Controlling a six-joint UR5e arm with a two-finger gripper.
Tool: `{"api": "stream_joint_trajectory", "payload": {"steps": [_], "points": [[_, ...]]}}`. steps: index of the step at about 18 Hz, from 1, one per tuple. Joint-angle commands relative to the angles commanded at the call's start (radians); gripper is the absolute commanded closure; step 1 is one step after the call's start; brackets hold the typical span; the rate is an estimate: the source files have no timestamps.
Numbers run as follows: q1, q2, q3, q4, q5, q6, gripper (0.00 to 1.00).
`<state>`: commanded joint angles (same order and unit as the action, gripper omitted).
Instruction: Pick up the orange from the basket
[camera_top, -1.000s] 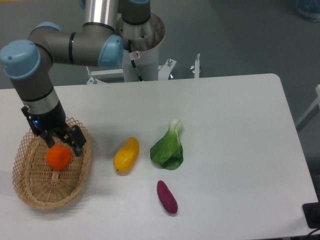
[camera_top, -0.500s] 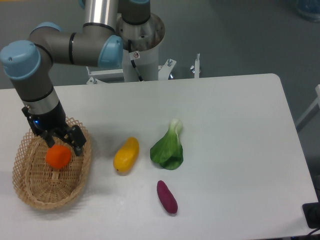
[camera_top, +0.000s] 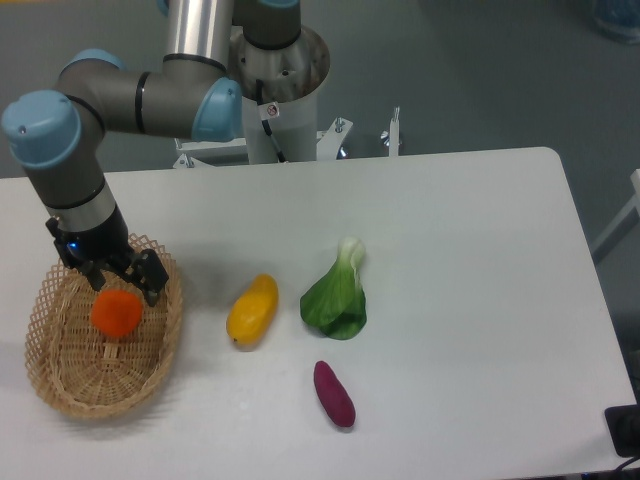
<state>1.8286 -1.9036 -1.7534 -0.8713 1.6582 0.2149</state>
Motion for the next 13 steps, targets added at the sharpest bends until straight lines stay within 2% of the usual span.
{"api": "stream_joint_trajectory", "payload": {"steps": [8,13], "points": [[-0.021,-0.071,0.0,0.008,-0.009,0.055,0.0],[-0.028,-0.078,0.005,0.009,-0.018,0.07,0.0]]}}
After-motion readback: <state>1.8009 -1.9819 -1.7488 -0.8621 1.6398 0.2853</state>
